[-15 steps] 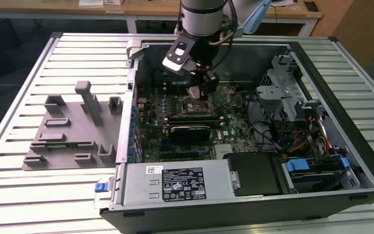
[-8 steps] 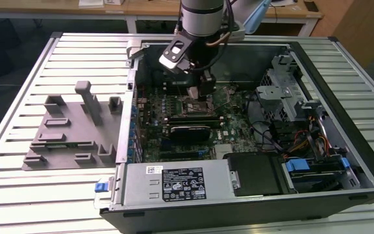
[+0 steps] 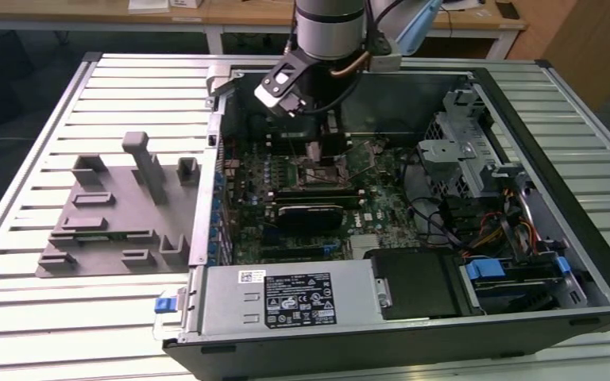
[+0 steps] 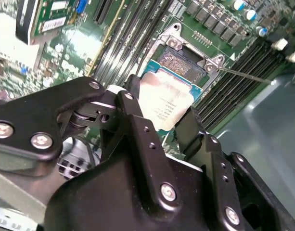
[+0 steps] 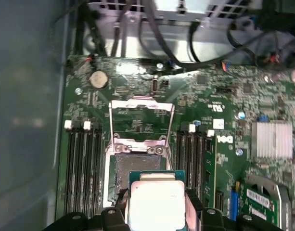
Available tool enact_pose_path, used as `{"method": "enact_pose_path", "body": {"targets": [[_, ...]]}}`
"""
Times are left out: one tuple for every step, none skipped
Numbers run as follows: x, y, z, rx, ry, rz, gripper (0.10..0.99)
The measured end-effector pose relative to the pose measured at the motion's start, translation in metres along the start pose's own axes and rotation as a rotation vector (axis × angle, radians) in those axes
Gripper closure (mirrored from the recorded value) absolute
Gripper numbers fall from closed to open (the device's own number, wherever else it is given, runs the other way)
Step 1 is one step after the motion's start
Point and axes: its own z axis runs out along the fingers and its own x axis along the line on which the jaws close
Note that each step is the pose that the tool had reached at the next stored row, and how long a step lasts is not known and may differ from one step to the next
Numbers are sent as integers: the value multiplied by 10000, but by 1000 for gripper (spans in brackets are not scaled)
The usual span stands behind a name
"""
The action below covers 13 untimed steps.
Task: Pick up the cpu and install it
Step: 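Place the cpu into insertion slot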
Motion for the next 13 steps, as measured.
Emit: {"method": "enact_pose_path", "body": {"targets": [[0, 0, 1, 7, -9, 179, 545], [0, 0, 3, 15, -20, 359, 545], [0, -1, 4, 23, -31, 538, 545], [0, -1, 5, 31, -42, 718, 545], [0, -1, 6, 38, -52, 898, 545], [0, -1, 8, 47, -64, 1089, 545], [3, -1, 11, 50, -69, 1188, 545], [6, -1, 14, 50, -69, 1200, 545], [8, -1, 17, 50, -68, 1201, 545], [11, -1, 20, 51, -69, 1193, 545], [14, -2, 24, 50, -67, 1158, 545], [18, -2, 28, 47, -63, 1096, 545], [22, -2, 33, 43, -58, 1004, 545]]}}
